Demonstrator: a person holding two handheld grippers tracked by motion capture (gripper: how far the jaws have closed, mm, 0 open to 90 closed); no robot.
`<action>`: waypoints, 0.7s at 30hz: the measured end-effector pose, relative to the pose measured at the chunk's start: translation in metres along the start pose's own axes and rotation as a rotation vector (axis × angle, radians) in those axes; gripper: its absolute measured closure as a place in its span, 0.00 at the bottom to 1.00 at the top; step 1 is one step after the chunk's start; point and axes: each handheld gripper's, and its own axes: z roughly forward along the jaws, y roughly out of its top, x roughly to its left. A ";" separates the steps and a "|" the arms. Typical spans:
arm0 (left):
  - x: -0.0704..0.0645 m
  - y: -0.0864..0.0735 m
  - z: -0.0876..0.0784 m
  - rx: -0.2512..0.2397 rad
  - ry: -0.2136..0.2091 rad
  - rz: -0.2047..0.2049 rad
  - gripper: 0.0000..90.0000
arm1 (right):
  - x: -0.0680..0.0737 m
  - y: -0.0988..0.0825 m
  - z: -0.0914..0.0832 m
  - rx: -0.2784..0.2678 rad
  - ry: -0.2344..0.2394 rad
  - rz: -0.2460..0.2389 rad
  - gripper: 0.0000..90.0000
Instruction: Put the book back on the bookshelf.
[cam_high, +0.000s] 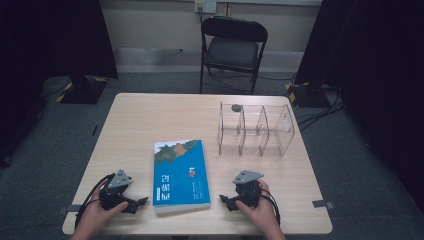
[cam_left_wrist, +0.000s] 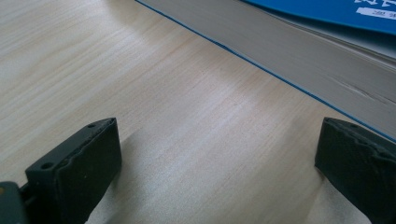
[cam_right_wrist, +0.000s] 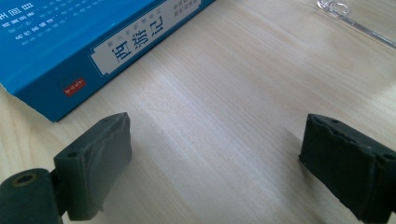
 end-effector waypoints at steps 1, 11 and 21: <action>0.000 0.001 0.000 0.004 -0.001 0.003 0.00 | 0.001 0.000 0.000 0.000 -0.008 0.005 0.09; -0.008 0.007 -0.004 0.068 -0.045 0.035 0.05 | 0.004 0.002 0.000 0.018 0.002 -0.003 0.09; -0.022 0.017 -0.018 0.028 -0.147 0.027 0.20 | 0.007 0.003 -0.002 0.030 0.038 -0.037 0.14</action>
